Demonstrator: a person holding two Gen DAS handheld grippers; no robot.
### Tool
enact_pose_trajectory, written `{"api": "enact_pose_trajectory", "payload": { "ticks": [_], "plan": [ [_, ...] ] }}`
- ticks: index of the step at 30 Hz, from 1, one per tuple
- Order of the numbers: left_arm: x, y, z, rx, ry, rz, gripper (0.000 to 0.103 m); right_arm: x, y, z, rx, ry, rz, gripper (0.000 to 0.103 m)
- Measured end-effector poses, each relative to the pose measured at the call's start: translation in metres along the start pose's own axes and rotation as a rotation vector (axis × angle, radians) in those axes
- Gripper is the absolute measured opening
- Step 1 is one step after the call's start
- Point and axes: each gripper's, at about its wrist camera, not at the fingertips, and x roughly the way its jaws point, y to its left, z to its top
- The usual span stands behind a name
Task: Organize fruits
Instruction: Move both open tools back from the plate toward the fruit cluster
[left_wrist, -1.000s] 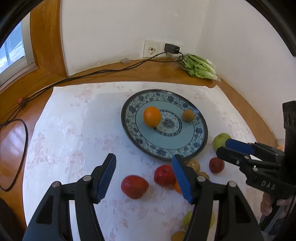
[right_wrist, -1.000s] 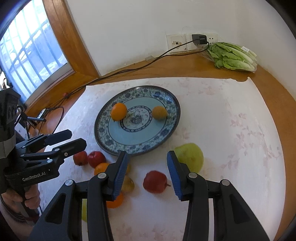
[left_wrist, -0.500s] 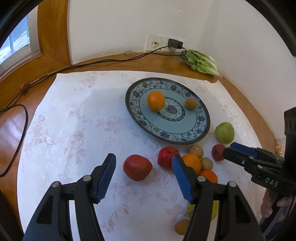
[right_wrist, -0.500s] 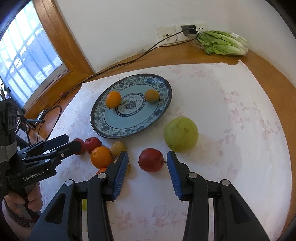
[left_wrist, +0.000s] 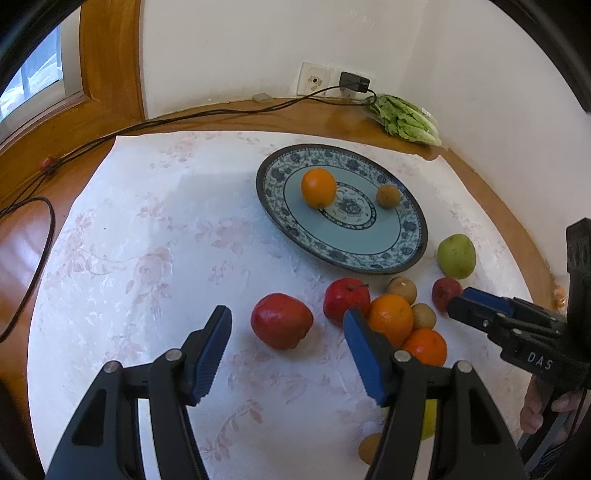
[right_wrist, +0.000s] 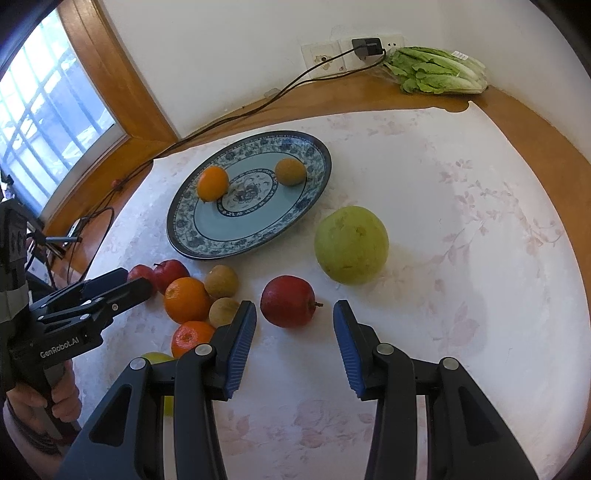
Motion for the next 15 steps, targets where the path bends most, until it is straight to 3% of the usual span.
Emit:
{"api": "enact_pose_trajectory", "payload": {
  "ticks": [12, 15],
  "plan": [
    [0.0062, 0.0027, -0.0046, 0.0, 0.007, 0.014, 0.066, 0.007, 0.0004, -0.0013, -0.006, -0.006, -0.007, 0.045],
    [0.006, 0.0026, -0.0049, 0.001, 0.006, 0.014, 0.06, 0.0076, 0.0014, -0.0016, -0.012, -0.014, -0.01, 0.045]
  ]
}}
